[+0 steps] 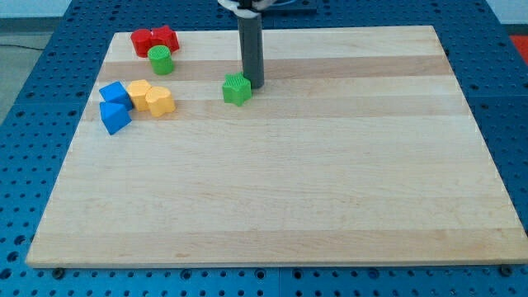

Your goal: Push the green star to the bottom center

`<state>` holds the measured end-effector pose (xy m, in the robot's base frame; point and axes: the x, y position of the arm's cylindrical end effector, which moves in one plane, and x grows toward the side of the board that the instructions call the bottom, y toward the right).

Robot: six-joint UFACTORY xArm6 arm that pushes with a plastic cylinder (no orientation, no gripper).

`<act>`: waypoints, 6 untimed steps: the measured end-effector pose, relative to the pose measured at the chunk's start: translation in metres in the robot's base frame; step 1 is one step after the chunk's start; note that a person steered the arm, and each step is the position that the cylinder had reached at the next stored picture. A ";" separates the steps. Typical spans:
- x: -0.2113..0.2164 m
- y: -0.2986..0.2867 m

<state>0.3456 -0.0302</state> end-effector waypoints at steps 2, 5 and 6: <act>-0.026 -0.045; 0.013 -0.068; 0.060 -0.073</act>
<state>0.4051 -0.1029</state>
